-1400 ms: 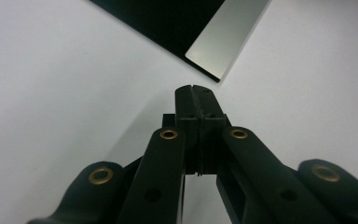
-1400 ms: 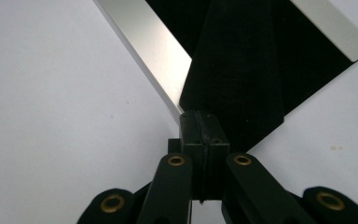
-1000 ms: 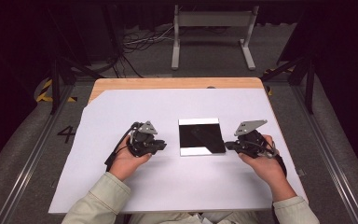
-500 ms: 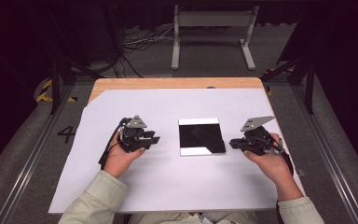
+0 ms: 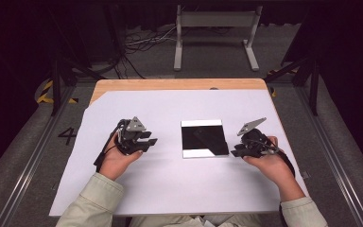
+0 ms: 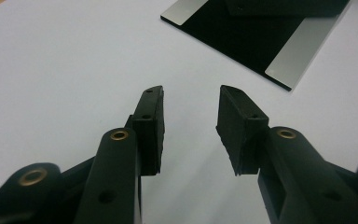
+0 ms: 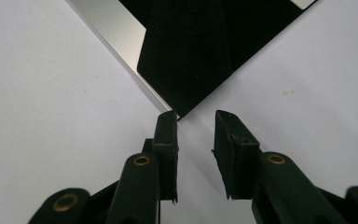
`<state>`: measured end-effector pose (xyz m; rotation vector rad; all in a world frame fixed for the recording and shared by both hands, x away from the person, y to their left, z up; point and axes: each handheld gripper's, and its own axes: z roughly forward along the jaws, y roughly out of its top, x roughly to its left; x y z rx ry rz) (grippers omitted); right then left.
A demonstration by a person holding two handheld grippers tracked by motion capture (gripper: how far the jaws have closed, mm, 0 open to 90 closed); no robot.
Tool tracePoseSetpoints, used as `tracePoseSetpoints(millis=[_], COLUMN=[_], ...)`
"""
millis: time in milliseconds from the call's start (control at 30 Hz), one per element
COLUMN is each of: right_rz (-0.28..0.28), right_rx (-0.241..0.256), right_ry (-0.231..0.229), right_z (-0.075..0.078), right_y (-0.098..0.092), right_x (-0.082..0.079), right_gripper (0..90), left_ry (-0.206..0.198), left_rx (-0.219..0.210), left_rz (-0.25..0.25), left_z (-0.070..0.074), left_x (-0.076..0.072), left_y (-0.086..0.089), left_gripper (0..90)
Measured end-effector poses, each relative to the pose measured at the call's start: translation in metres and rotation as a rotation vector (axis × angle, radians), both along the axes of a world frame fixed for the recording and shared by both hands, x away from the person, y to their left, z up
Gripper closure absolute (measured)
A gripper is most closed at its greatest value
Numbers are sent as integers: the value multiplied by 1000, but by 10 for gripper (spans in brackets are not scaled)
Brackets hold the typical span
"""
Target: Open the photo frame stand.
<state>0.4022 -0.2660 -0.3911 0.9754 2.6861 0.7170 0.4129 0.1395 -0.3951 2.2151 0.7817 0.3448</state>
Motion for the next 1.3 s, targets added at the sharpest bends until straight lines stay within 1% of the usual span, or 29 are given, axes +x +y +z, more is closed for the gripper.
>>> tracePoseSetpoints(millis=[33, 100, 133, 233, 267, 333, 400, 500, 567, 733, 800, 933, 1000, 1100, 1233, 1300], right_rz=[3, 6, 9, 22, 22, 32, 28, 28, 36, 52, 58, 57, 57, 57, 58, 58], right_rx=[-10, -16, -39, -64, -64, -83, -103, -110, -118, -119, -129, -106, -86, -47, 1, 8], right_ry=[10, 15, 30, 49, 49, 60, 70, 77, 81, 85, 82, 74, 63, 46, 14, 6], right_z=[-2, -3, -6, -11, -11, -15, -18, -20, -20, -20, -19, -15, -11, -4, 4, 5], right_y=[2, 2, 6, 11, 11, 14, 15, 16, 18, 20, 21, 19, 17, 13, 10, 9], right_x=[1, 2, 4, 7, 7, 8, 10, 11, 12, 13, 13, 11, 10, 8, 6, 6], right_gripper=[706, 707, 711, 730, 730, 743, 761, 774, 788, 831, 846, 858, 871, 889, 900, 900], left_ry=[3, 4, 6, 14, 14, 19, 19, 21, 23, 23, 23, 22, 28, 26, 27, 27], left_rx=[4, 11, 11, 17, 17, 8, 15, 16, 18, 18, 20, 16, 17, 18, 15, 17], left_rz=[-1, -2, -1, 6, 6, 6, 7, 6, 9, 14, 16, 20, 17, 17, 18, 15], left_z=[0, -1, -1, -3, -3, -4, -4, -5, -5, -6, -6, -7, -7, -7, -8, -8], left_x=[-1, -1, -2, -3, -3, -2, -3, -4, -5, -6, -6, -5, -5, -5, -5, -5], left_y=[0, 1, 1, 4, 4, 4, 5, 6, 6, 8, 8, 9, 8, 8, 7, 7], left_gripper=[619, 617, 615, 613, 612, 611, 610, 609, 608, 605, 603, 593, 588, 587, 586, 585])
